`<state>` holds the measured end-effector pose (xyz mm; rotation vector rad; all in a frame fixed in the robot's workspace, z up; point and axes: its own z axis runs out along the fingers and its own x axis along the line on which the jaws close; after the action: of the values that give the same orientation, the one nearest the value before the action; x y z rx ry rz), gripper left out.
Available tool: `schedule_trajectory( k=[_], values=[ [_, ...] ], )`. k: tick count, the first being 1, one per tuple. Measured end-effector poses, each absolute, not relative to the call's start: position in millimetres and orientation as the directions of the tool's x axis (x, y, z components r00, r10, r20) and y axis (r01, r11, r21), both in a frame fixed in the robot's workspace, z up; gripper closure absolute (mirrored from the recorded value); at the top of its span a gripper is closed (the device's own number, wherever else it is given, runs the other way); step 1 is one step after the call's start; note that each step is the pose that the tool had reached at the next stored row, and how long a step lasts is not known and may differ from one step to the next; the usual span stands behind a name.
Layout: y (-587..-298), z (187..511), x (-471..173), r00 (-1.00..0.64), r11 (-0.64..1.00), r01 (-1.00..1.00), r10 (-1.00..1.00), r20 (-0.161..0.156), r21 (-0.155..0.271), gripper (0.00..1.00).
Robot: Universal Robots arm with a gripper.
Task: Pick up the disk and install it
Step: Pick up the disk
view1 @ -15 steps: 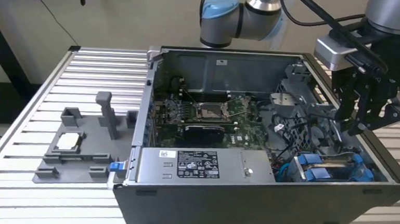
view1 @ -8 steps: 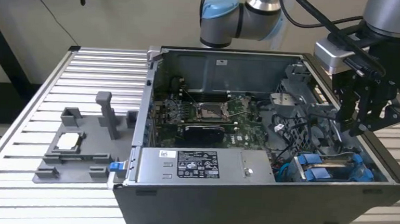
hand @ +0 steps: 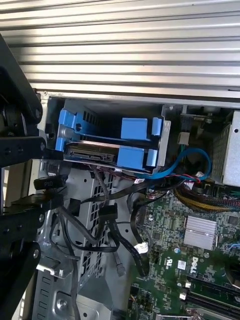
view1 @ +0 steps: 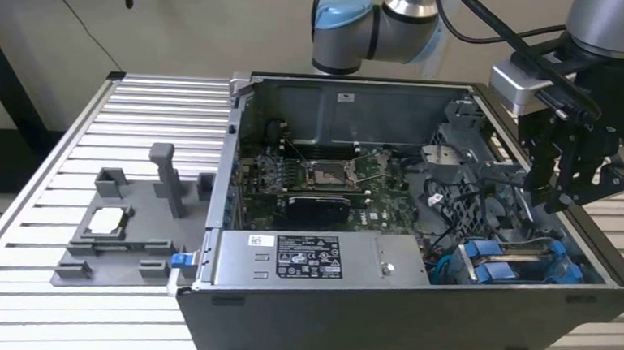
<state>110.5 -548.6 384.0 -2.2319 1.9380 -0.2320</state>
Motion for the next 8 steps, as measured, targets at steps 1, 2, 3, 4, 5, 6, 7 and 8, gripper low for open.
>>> schedule_trajectory(
  k=[1,2,3,4,5,6,7,8],
  values=[
    [-548.6,384.0,110.5,0.140,-0.137,-0.963,-0.990,0.002,-0.234,0.59],
    [-548.6,384.0,110.5,0.140,-0.137,-0.963,-0.990,0.002,-0.234,0.62],
    [-548.6,384.0,110.5,0.140,-0.137,-0.963,-0.990,0.002,-0.234,0.62],
    [-548.6,384.0,110.5,0.140,-0.137,-0.963,-0.990,0.002,-0.234,0.62],
    [-548.6,384.0,110.5,0.140,-0.137,-0.963,-0.990,0.002,-0.234,0.69],
    [-548.6,384.0,110.5,0.140,-0.137,-0.963,-0.990,0.002,-0.234,0.69],
    [-548.6,384.0,110.5,0.140,-0.137,-0.963,-0.990,0.002,-0.234,0.69],
    [-548.6,384.0,110.5,0.140,-0.137,-0.963,-0.990,0.002,-0.234,0.69]
  ],
)
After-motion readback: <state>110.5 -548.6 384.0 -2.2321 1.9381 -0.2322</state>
